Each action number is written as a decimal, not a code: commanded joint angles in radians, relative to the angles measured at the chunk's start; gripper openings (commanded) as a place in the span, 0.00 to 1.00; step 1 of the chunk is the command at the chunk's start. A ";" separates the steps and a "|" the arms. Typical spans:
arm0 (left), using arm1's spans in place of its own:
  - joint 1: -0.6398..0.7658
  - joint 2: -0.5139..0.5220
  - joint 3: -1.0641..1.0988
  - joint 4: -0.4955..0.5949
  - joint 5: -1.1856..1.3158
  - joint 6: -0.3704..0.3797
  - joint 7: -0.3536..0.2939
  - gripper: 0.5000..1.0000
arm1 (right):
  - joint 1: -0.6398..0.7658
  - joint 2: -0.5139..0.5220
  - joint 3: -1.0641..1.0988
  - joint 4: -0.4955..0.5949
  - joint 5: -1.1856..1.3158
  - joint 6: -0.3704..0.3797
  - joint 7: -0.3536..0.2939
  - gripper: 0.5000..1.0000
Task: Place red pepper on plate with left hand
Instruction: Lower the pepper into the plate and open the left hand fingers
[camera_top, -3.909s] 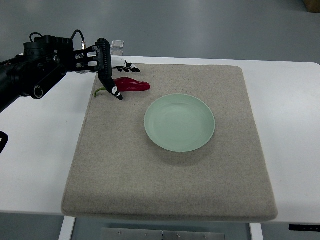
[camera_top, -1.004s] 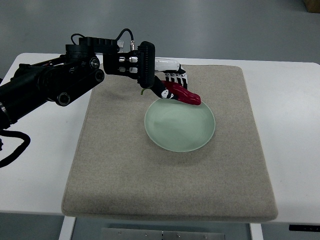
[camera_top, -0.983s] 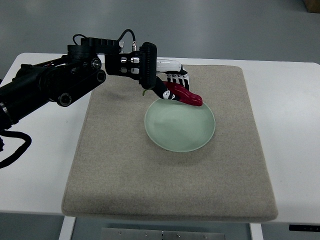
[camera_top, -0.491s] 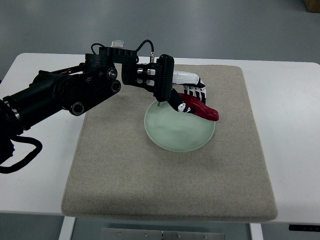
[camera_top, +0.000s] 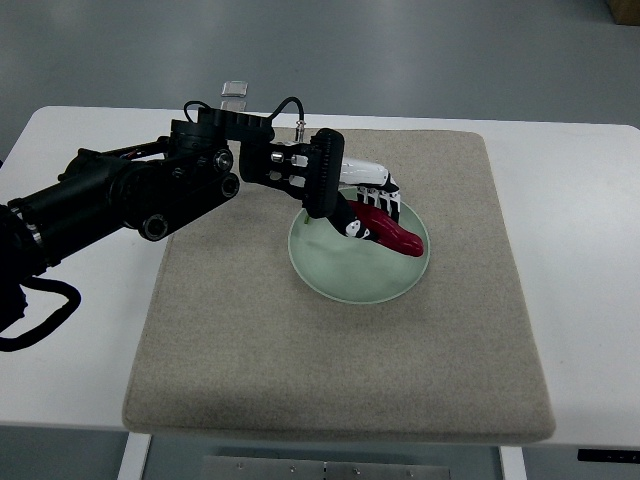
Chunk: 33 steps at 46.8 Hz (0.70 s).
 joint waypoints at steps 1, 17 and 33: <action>0.001 0.000 0.003 0.001 0.002 0.000 0.000 0.02 | 0.000 0.000 0.000 0.000 0.000 0.000 -0.002 0.86; 0.013 0.000 0.026 0.001 -0.003 0.002 0.003 0.41 | 0.000 0.000 0.000 0.000 0.000 0.000 0.000 0.86; 0.013 0.000 0.026 0.001 -0.012 0.002 0.003 0.49 | 0.000 0.000 0.000 0.000 0.000 0.000 0.000 0.86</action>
